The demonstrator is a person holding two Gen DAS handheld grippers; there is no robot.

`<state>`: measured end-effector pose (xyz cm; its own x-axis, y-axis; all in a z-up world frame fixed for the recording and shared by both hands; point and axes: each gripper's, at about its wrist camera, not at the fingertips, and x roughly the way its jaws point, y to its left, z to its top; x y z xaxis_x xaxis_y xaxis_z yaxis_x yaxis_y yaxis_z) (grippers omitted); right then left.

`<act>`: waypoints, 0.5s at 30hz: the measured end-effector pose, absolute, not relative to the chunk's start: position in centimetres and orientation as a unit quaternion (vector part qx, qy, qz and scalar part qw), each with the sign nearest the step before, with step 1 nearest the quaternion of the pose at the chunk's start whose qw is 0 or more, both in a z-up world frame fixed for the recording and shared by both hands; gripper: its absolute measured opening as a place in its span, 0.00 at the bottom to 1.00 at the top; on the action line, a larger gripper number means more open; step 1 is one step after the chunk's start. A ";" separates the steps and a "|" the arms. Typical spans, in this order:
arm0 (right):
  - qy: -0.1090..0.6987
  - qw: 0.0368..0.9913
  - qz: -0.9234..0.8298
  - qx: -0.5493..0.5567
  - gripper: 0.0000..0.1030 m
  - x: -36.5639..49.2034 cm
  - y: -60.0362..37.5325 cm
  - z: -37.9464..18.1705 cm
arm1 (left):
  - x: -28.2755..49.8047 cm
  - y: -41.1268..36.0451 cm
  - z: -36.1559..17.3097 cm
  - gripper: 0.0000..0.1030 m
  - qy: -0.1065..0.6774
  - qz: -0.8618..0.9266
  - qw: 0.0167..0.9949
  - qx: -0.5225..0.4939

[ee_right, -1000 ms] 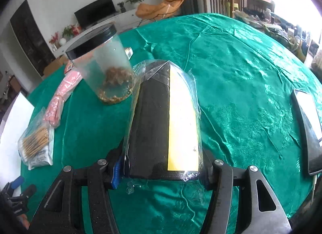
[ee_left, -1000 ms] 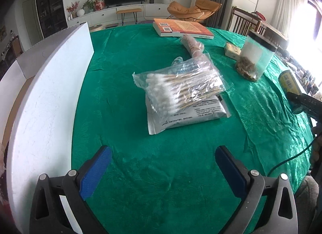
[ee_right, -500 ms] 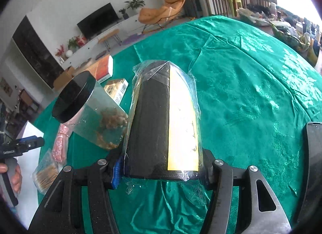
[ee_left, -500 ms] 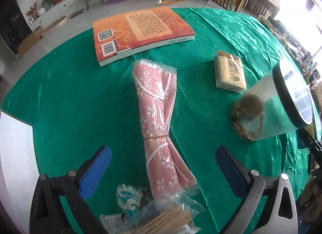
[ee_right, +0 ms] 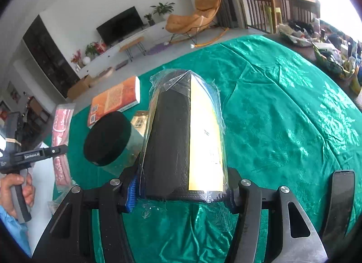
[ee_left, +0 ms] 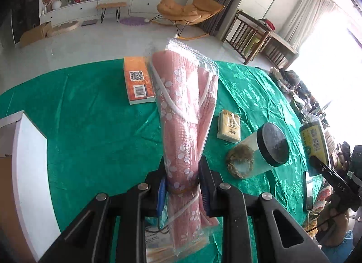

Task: Organize soft objects
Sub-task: 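Grasp the pink floral roll with the left tool while the right tool lifts the KEWEIDI roll, then lower both held rolls into the white box and open both tools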

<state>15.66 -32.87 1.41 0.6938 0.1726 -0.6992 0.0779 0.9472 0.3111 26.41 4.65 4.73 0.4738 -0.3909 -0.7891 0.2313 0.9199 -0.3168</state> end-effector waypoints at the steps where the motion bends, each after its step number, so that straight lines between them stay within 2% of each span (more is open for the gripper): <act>1: 0.386 0.910 0.036 0.151 0.59 15.3 -31.8 2.8 | 24.7 6.6 6.0 0.24 0.468 -0.180 0.860 -0.091; 7: 0.369 0.906 0.166 0.125 0.59 12.4 -20.0 9.0 | 13.8 20.2 10.5 0.24 0.428 -0.104 0.889 -0.124; 11: 0.372 0.876 0.282 0.121 0.59 9.7 -9.4 11.2 | 6.6 28.2 10.5 0.24 0.424 -0.019 0.899 -0.108; 15: 0.383 0.836 0.376 0.111 0.59 6.5 0.7 11.8 | 1.7 33.1 8.8 0.25 0.429 0.042 0.895 -0.113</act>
<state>6.46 0.70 11.85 0.4227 0.7149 -0.5570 -0.5440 0.6917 0.4750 1.75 33.05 8.79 0.6282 -0.0230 -0.7777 -0.1717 0.9708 -0.1674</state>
